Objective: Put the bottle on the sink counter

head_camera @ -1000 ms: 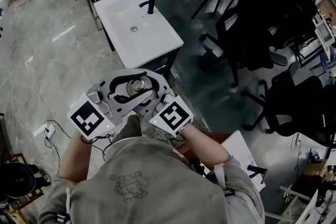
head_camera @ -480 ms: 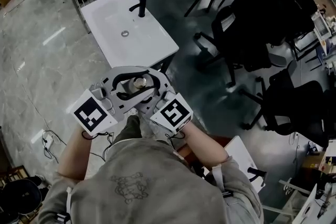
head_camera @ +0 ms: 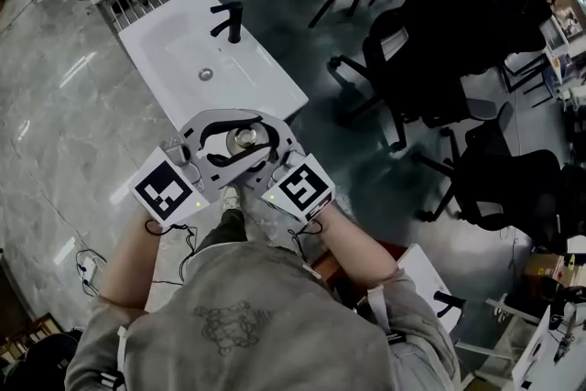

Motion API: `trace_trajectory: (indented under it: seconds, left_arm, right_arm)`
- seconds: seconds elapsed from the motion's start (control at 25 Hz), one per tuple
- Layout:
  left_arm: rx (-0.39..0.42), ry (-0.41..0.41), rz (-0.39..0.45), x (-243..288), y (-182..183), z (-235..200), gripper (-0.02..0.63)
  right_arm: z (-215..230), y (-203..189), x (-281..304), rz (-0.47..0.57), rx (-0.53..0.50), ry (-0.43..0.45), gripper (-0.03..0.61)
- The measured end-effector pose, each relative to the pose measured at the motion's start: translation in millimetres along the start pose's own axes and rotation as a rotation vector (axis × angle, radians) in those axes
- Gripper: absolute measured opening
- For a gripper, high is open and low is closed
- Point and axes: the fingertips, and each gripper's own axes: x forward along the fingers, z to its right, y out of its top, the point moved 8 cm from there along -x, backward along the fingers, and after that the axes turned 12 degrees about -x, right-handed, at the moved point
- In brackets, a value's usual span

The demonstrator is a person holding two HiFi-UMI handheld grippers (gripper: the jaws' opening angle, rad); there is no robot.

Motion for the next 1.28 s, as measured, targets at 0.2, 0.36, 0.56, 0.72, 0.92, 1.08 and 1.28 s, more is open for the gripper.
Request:
trace_trajectory:
  seconds: [0.2,0.36,0.56,0.72,0.92,1.08,1.28]
  left_arm:
    - [-0.004,-0.014,0.016,7.5,-2.7,-50.7,0.15]
    - [0.013,-0.022,0.013,7.4,-8.1,-89.3,0.15]
    - [0.029,-0.017,0.021,13.9,-21.1,-136.4,0.149]
    - [0.015,0.026,0.033,28.3,-32.4,-169.5,0.149]
    - [-0.031,0.102,0.032,48.4,-52.4,-203.1,0.149]
    - [-0.06,0.175,0.015,71.9,-73.2,-227.5,0.148]
    - [-0.091,0.291,-0.014,100.6,-100.1,-257.0,0.147]
  right_arm:
    - [38.1,-10.5,31.0,-0.032,-0.018,0.001,0.316]
    - [62.0,-19.9,60.4,-0.045,-0.023,0.0,0.316]
    - [94.8,-38.7,93.9,-0.063,-0.034,0.019,0.316]
    - [124.9,-58.4,110.7,-0.08,-0.042,0.062,0.316]
    - [156.8,-87.6,126.4,-0.095,-0.035,0.135,0.316]
    - [184.0,-119.1,135.0,-0.087,-0.022,0.2,0.316]
    - [216.8,-159.6,147.8,-0.078,-0.016,0.317,0.316]
